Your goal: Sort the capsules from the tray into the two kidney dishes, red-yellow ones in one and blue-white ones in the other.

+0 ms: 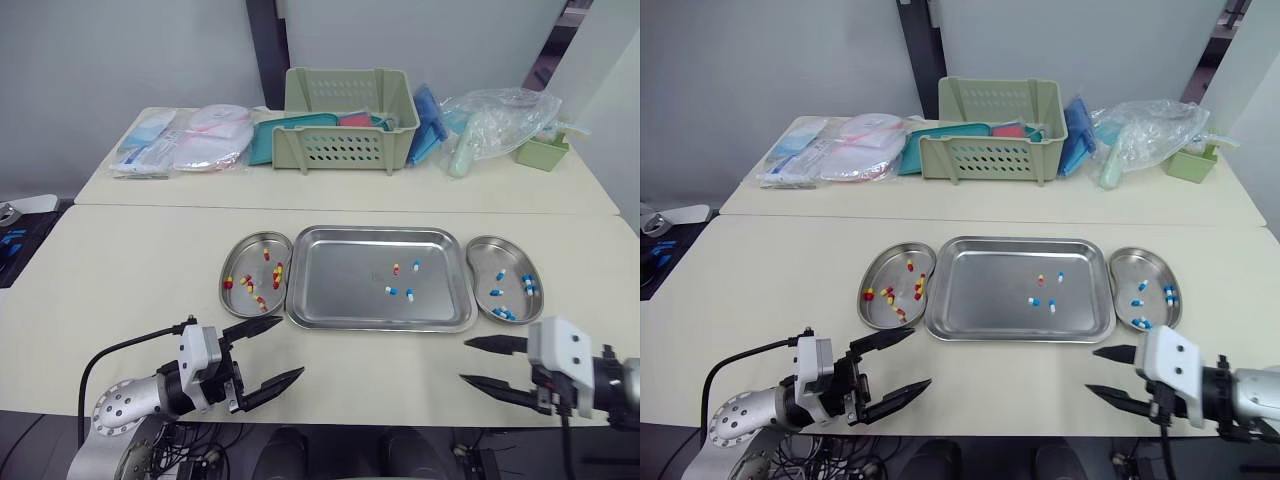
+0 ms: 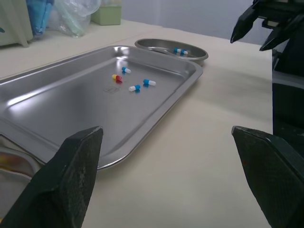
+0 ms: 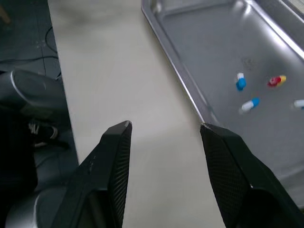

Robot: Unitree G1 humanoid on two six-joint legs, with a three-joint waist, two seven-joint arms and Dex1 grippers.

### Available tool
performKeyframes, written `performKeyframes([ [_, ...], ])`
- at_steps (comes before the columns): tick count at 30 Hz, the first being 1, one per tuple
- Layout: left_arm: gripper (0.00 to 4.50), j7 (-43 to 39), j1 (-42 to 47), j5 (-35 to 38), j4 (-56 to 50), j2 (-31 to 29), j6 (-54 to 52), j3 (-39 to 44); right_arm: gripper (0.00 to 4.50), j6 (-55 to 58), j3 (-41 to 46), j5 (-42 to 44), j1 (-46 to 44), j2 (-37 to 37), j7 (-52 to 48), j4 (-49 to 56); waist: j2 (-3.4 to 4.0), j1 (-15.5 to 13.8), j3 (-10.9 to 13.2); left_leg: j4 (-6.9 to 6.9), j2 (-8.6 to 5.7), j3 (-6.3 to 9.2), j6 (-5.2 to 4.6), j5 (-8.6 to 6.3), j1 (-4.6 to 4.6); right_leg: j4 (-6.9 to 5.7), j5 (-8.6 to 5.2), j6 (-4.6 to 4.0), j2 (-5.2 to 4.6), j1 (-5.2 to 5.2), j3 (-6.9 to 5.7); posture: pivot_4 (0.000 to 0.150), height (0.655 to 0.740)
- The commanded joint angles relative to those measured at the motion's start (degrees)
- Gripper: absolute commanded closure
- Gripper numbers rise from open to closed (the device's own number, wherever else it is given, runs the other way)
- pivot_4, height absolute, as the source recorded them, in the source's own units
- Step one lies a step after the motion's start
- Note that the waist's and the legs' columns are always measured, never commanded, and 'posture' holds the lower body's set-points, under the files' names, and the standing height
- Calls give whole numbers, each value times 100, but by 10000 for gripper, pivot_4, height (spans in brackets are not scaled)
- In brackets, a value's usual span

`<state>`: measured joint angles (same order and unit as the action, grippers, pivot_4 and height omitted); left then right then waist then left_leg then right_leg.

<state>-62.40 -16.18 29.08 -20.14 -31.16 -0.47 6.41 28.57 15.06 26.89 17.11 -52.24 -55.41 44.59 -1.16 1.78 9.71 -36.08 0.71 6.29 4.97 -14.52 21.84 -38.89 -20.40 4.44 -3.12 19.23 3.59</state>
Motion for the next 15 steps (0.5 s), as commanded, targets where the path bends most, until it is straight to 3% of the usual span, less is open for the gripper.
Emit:
performKeyframes([
  [1,0,60,64,9,-114,16,107,-52,19774,446,-949,-422,-769,138,664,15,0,4,0,0,0,0,0,0,0,0,0,0,0,0,0,1500,7390],
  [9,0,117,131,-46,-114,1,150,-179,19774,1772,-2743,-1330,-3283,1053,1753,-1199,0,11,2,0,0,1,0,0,2,-5,1,-1,1,9,2,1500,7390],
  [15,0,139,184,-62,-81,3,187,-254,19774,2161,-3519,-1753,-4263,1477,1883,-2049,1,2,2,2,0,7,0,0,14,-2,0,-1,-1,18,-3,1500,7390],
])
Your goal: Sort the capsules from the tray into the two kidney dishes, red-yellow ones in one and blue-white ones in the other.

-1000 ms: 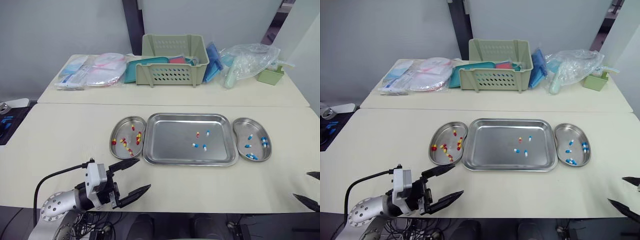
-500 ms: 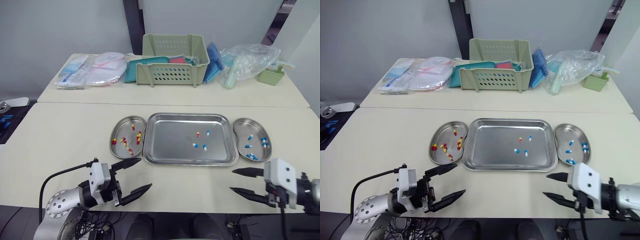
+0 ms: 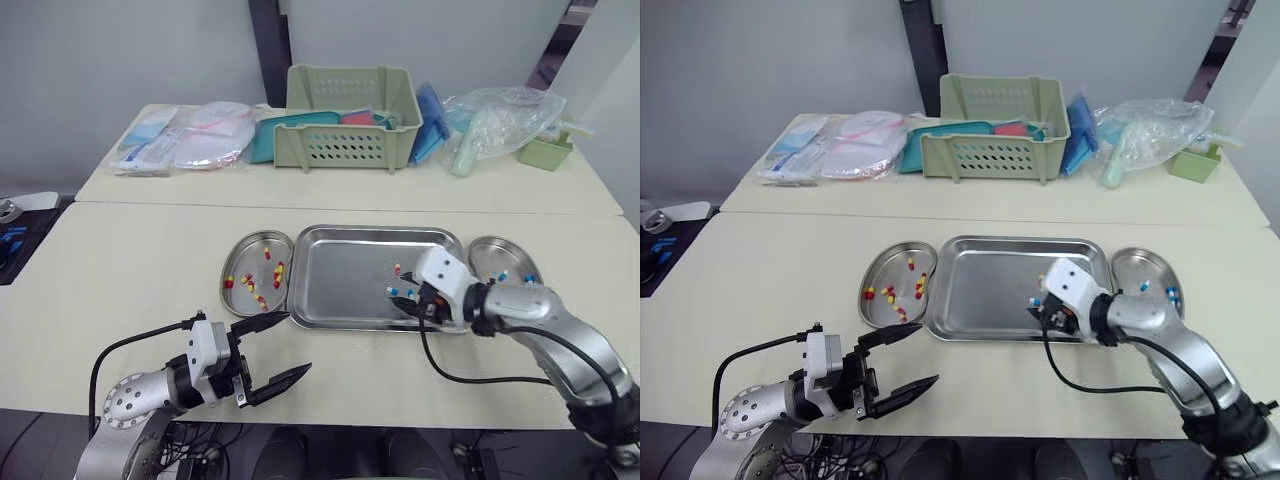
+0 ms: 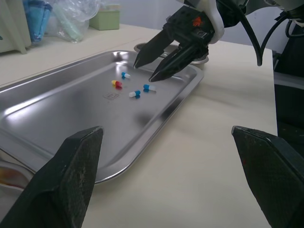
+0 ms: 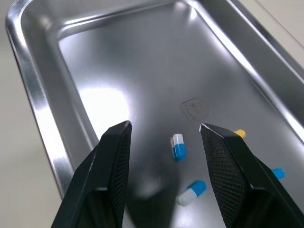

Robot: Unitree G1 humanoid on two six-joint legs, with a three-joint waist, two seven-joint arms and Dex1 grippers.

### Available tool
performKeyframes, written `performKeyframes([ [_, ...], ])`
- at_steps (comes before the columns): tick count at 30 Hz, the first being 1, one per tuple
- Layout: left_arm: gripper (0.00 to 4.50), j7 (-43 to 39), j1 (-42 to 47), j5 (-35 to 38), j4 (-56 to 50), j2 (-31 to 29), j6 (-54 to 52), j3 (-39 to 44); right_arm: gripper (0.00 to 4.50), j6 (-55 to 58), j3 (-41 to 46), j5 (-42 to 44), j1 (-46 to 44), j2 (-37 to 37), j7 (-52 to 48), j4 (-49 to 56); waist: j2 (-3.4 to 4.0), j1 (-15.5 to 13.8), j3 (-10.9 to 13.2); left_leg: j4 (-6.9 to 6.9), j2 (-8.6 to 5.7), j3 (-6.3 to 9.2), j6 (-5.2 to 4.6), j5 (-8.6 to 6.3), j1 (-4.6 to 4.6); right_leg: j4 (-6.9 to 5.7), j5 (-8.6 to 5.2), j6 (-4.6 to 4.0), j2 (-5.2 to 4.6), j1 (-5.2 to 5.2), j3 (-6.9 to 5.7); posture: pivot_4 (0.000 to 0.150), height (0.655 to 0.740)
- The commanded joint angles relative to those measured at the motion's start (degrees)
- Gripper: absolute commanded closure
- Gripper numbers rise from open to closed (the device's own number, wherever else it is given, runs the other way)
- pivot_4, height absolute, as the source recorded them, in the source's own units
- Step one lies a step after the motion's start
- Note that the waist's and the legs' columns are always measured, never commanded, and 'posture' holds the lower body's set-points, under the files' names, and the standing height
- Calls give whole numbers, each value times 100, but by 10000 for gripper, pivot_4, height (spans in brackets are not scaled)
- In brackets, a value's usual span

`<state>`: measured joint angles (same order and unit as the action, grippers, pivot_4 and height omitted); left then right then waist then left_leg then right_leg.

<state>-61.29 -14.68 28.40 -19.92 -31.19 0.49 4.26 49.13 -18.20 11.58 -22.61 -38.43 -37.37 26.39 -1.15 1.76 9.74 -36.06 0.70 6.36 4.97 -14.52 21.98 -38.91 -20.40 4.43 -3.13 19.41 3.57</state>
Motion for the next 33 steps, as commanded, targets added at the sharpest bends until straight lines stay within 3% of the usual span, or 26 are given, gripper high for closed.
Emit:
performKeyframes([
  [1,0,30,38,3,-102,8,94,-44,19774,130,-236,-255,-363,134,82,-306,0,2,0,-1,0,0,0,0,-1,-2,0,0,0,0,0,1500,7390],
  [15,0,144,55,-39,-130,23,87,-118,19774,363,-481,-430,-700,73,-313,-782,2,10,1,-1,0,0,0,0,0,-4,0,0,0,4,1,1500,7390],
  [25,0,187,109,-23,-127,-12,57,-146,43556,-145,-734,-905,-750,-14,-323,-876,2,10,1,0,0,0,0,0,0,-4,0,0,0,6,1,1500,7390],
  [33,0,158,119,-4,-169,-22,69,-161,44583,-110,-163,-676,-560,-125,-492,-236,3,8,2,0,0,0,0,0,3,-4,0,0,0,9,1,1500,7390],
])
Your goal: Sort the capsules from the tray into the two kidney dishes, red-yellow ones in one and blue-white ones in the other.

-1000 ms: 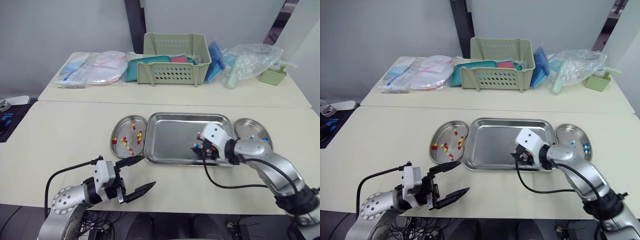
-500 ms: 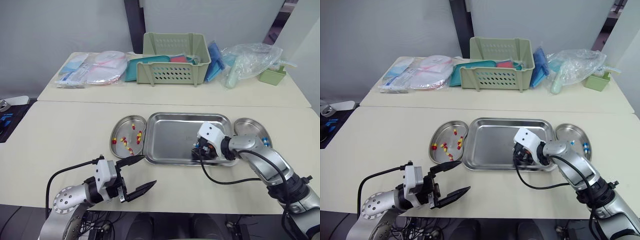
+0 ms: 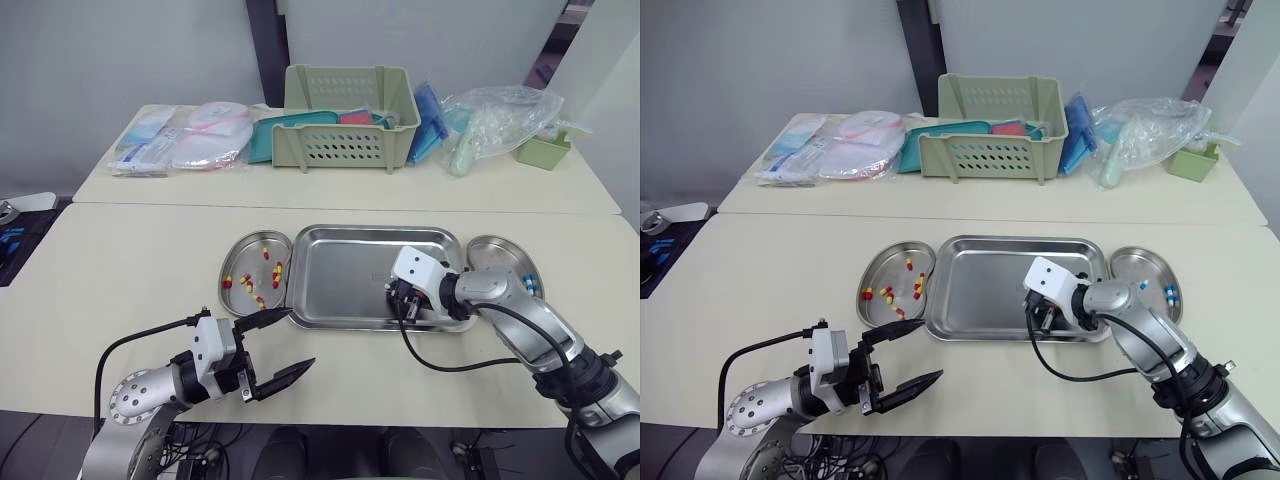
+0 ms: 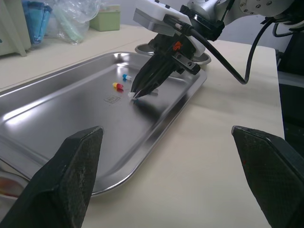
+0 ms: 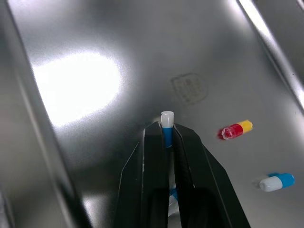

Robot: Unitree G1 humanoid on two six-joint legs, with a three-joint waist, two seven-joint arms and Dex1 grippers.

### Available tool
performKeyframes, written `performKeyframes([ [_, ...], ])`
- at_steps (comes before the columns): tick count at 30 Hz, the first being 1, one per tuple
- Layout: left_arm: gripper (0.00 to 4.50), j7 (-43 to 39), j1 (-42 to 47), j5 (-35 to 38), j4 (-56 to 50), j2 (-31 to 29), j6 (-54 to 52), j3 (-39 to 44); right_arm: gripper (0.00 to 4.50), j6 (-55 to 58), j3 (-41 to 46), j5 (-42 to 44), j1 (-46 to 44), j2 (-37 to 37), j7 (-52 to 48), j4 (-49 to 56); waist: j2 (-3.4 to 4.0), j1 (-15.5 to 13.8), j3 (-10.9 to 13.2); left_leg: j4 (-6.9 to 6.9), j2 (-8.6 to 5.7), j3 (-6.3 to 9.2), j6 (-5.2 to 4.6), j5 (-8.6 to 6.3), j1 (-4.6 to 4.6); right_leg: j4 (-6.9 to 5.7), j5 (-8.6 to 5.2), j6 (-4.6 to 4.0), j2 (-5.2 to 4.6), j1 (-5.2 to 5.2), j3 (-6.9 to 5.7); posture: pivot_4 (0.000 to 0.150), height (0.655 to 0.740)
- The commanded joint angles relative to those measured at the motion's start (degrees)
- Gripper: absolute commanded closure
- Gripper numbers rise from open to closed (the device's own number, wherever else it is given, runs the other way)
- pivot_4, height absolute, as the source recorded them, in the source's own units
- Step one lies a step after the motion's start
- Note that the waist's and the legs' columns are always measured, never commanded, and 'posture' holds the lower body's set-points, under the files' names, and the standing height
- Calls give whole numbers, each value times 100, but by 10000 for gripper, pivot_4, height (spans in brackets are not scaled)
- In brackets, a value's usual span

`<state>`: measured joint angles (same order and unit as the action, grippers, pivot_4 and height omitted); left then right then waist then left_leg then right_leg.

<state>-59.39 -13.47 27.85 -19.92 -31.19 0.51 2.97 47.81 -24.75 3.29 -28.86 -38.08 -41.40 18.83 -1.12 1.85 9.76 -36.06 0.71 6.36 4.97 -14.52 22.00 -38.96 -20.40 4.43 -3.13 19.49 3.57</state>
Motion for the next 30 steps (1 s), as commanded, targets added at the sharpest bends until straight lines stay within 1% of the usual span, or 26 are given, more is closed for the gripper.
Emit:
performKeyframes([
  [1,0,-73,0,58,-178,-37,85,-41,44583,86,683,267,163,-245,-151,718,0,-3,0,0,0,0,0,0,3,0,0,0,0,2,0,1500,7390],
  [4,0,-242,-5,89,-199,-91,148,-80,44583,266,1249,565,467,-464,-265,1159,0,-24,0,-1,-1,2,0,0,9,3,0,0,-1,3,-2,1500,7390],
  [8,0,-495,-5,237,-250,-104,159,-129,44583,456,2212,920,1079,-811,-354,1546,0,-19,0,0,-1,1,0,0,10,2,0,0,0,4,-2,1500,7390],
  [12,0,-681,120,324,-233,-93,182,-192,44583,513,3451,936,2050,-1305,-392,1409,1,-23,1,0,-1,-2,0,0,10,2,0,0,-1,3,0,1500,7390],
  [15,0,-756,203,307,-168,-79,212,-227,44583,326,3944,883,2575,-1509,-369,1145,1,-32,2,-1,-3,-6,-1,0,10,5,0,0,-1,1,2,1500,7390],
  [20,0,-830,314,297,-76,-35,266,-256,44583,305,4182,847,2878,-1541,-141,858,7,43,1,2,1,-12,-1,0,-3,-2,0,0,3,-2,9,1500,7390],
  [27,0,-784,358,297,-58,34,305,-270,44583,377,4142,1004,2911,-1476,-21,942,6,1,2,0,0,-12,-1,0,0,0,0,0,1,-5,8,1500,7390],
  [29,0,-767,356,291,-51,46,319,-272,38447,382,4166,1012,2879,-1435,51,925,6,-4,2,0,0,-11,-1,0,0,1,0,0,1,-5,7,1500,7390],
  [30,0,-754,355,293,-50,49,321,-272,36886,374,4174,1021,2870,-1434,62,914,6,-4,2,0,0,-12,-1,0,0,2,0,0,1,-6,7,1500,7390],
])
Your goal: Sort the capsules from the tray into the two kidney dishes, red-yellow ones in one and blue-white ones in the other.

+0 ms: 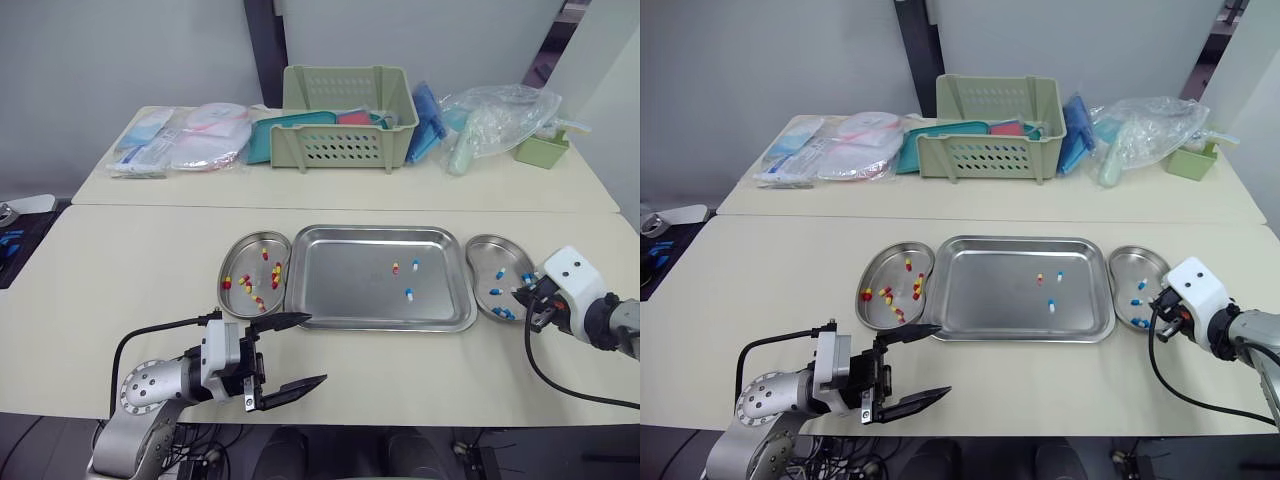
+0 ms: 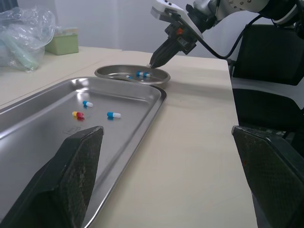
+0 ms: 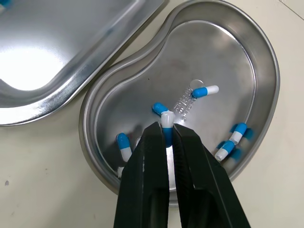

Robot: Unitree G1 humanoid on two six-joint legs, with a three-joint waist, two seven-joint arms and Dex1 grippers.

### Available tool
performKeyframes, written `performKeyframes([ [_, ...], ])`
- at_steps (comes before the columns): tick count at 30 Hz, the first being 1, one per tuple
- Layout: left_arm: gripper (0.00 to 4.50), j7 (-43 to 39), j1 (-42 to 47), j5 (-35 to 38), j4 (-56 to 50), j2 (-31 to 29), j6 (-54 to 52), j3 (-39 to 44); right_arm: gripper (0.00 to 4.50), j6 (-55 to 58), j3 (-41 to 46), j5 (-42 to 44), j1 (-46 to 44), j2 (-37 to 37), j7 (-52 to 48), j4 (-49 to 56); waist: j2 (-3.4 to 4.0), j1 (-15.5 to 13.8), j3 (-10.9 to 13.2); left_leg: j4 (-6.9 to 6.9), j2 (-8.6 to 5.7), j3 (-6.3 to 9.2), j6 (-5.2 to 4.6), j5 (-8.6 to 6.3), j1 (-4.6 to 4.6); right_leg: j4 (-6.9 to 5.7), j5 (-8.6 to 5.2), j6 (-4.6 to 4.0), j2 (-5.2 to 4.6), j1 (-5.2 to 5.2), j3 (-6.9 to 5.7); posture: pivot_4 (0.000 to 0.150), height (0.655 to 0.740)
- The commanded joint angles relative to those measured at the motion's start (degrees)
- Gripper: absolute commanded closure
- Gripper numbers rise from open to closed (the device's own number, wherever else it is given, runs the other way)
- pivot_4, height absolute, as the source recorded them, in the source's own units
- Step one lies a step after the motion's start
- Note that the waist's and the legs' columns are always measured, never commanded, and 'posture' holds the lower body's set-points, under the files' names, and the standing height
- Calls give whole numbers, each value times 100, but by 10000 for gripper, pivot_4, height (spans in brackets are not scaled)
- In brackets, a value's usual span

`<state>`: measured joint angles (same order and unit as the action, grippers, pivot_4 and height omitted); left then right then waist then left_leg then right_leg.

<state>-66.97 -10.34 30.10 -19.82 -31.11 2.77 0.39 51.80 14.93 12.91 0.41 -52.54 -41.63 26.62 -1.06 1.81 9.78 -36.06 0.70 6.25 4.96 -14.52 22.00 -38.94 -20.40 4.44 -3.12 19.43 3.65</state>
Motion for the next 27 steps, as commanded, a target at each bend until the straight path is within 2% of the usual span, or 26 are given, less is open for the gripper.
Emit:
performKeyframes([
  [1,0,14,39,71,-58,43,98,-14,34192,-55,217,54,-68,19,111,121,0,0,0,0,0,0,0,0,0,0,0,0,0,0,0,1500,7390],
  [8,0,153,-41,45,-75,36,149,115,14905,-354,272,22,-139,30,194,-50,0,0,0,0,0,0,0,0,0,0,0,0,0,0,0,1500,7390],
  [13,0,1037,-155,150,-356,8,-307,606,242,-825,437,107,92,-39,-123,-49,0,-4,0,0,0,2,0,0,0,1,0,0,0,0,-1,1500,7390],
  [19,0,2046,-279,388,-271,-236,-1083,1795,242,-2072,964,231,721,-10,-767,-230,-4,-1,3,0,0,3,0,0,-4,2,0,0,0,-5,-2,1500,7390],
  [23,0,2179,-429,233,876,-623,-946,3067,242,-3583,1572,359,1365,6,-1689,-771,-7,10,5,2,1,5,0,0,-6,2,-1,0,1,-6,-6,1500,7390],
  [27,0,2137,-644,136,1827,-870,-922,3720,242,-4117,1874,477,1600,-206,-2325,-1395,-13,23,11,1,0,-6,0,0,-15,2,0,1,-1,-11,2,1500,7390],
])
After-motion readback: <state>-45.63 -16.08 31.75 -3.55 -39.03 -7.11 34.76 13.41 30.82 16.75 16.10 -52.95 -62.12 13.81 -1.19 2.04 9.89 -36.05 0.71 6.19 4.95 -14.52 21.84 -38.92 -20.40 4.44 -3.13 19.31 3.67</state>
